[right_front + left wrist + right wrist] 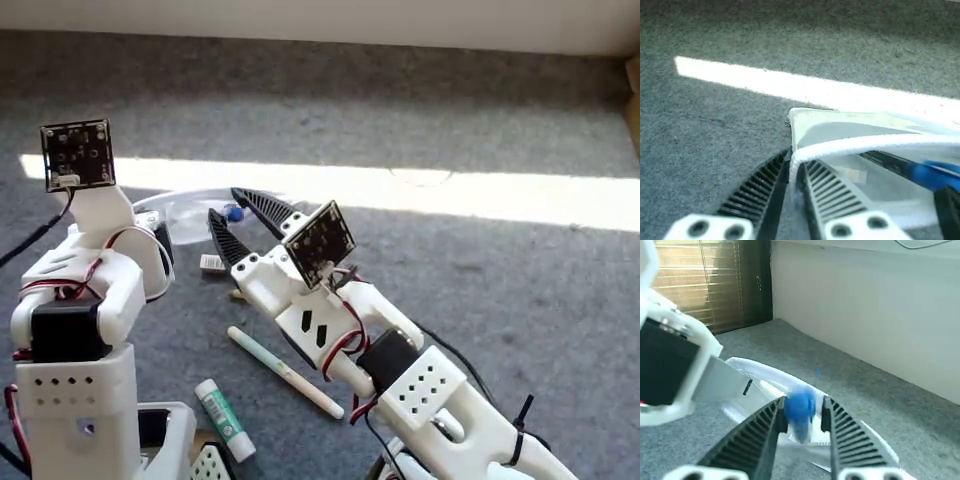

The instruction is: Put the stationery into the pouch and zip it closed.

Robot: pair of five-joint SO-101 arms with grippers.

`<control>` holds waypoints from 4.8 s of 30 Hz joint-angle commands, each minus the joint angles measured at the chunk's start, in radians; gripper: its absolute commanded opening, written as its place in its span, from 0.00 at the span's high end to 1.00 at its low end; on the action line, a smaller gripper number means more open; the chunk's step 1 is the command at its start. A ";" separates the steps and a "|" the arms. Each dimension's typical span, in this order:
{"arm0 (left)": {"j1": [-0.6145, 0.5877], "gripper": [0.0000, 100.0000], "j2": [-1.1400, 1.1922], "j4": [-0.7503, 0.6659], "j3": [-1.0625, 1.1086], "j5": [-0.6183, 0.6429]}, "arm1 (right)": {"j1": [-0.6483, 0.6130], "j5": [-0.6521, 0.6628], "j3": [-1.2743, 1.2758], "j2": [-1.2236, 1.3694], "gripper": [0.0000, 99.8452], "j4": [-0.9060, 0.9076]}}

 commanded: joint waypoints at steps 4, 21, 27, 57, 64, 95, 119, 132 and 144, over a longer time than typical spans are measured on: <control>-0.015 0.99 0.007 -0.017 -0.001 0.006 | -0.002 0.006 -0.036 -0.030 0.86 0.085; -0.110 0.99 0.007 -0.026 -0.008 0.009 | 0.005 -0.061 -0.352 -0.242 0.86 0.630; -0.191 0.99 0.007 -0.055 -0.007 0.011 | 0.016 -0.063 -0.374 -0.240 0.86 0.786; -0.297 0.99 0.007 -0.049 -0.016 0.011 | 0.147 -0.707 -0.292 0.176 0.86 0.943; -0.294 0.99 0.007 -0.054 -0.007 0.011 | 0.166 -0.879 -0.371 0.441 0.85 0.943; -0.291 0.99 0.007 -0.071 0.016 0.011 | 0.266 -1.082 -0.598 0.932 0.74 0.941; -0.291 0.99 0.007 -0.069 0.016 0.011 | 0.338 -1.073 -0.601 0.984 0.87 0.938; -0.291 0.99 0.007 -0.069 0.016 0.011 | 0.351 -0.971 -0.601 0.983 0.97 0.941; -0.291 0.99 0.007 -0.069 0.016 0.011 | 0.351 -0.836 -0.599 0.977 0.97 0.943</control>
